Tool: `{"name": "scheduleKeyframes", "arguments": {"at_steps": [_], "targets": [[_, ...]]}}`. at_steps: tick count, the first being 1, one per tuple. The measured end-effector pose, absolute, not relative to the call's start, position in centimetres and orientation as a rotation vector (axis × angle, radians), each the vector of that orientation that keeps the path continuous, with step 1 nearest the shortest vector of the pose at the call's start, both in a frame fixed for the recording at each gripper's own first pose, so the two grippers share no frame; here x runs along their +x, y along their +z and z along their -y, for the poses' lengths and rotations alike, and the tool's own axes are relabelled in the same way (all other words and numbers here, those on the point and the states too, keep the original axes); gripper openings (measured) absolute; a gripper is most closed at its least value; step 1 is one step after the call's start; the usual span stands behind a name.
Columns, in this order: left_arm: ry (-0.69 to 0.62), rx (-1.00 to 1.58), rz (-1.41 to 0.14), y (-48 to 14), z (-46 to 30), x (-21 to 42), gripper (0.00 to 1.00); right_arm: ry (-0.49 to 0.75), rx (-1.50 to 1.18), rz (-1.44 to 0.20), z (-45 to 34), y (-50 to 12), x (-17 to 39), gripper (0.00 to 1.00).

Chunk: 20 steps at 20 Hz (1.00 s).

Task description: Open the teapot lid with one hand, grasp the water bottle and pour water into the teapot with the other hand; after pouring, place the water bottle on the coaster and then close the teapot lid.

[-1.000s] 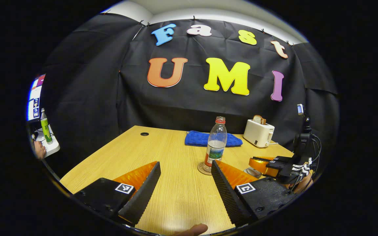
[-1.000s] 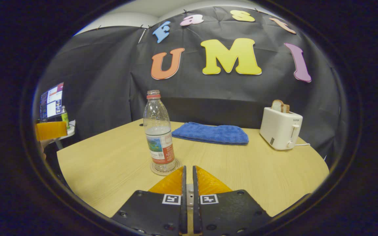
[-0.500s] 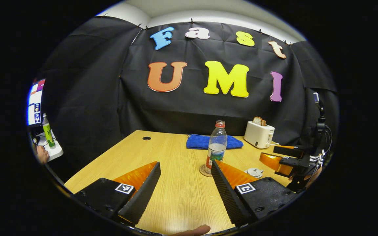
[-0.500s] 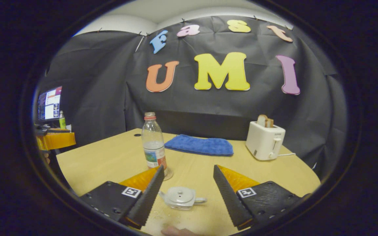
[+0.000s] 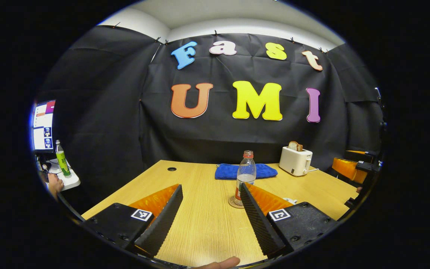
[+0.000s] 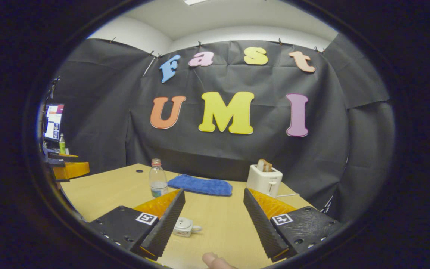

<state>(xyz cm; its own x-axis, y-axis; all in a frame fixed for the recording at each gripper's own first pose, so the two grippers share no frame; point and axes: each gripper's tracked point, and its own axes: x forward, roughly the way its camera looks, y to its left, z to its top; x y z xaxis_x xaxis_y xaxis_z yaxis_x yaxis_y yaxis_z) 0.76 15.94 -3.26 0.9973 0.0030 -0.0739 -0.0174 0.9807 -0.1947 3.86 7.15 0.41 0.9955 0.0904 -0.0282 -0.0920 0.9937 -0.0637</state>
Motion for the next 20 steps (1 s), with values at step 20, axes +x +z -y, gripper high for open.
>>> {"name": "scheduleKeyframes", "arguments": {"at_steps": [20], "targets": [[-0.028,-0.158,-0.060,-2.5,-11.3,-1.2,0.97,0.105,-0.006,-0.062,-2.8,-2.9,-1.4,0.95]]}}
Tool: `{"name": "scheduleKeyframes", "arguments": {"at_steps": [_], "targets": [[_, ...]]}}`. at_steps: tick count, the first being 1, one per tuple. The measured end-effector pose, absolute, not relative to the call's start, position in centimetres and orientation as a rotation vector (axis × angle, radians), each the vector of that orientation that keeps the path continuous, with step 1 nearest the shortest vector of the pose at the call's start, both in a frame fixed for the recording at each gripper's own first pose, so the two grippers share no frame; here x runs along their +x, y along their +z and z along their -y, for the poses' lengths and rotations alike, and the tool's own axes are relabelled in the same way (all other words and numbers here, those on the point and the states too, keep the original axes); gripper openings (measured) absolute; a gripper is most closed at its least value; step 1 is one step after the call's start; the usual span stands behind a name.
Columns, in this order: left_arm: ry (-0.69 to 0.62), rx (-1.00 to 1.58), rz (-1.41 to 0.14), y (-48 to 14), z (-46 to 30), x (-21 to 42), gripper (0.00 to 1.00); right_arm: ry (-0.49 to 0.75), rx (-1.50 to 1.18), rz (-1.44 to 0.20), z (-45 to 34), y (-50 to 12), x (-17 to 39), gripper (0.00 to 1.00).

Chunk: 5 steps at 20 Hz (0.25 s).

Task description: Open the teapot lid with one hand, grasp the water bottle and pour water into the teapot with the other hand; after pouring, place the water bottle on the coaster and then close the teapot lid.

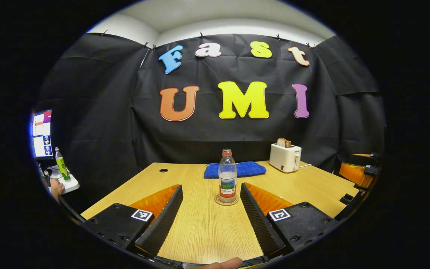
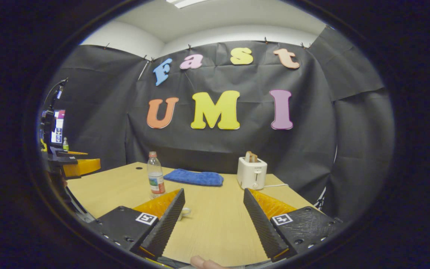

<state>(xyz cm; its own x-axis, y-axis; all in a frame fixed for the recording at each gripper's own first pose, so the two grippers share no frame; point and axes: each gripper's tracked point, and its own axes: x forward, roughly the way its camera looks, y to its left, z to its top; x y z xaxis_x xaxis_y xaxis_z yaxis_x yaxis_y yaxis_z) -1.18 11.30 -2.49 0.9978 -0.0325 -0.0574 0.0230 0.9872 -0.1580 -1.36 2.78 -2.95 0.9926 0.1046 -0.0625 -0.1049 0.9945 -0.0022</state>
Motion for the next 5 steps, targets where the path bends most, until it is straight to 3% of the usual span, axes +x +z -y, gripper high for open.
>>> {"name": "scheduleKeyframes", "arguments": {"at_steps": [5], "targets": [[-0.031,-0.165,-0.074,-2.88,-11.26,-1.06,0.97,0.112,-0.001,-0.075,-2.86,-3.30,-1.01,0.95]]}}
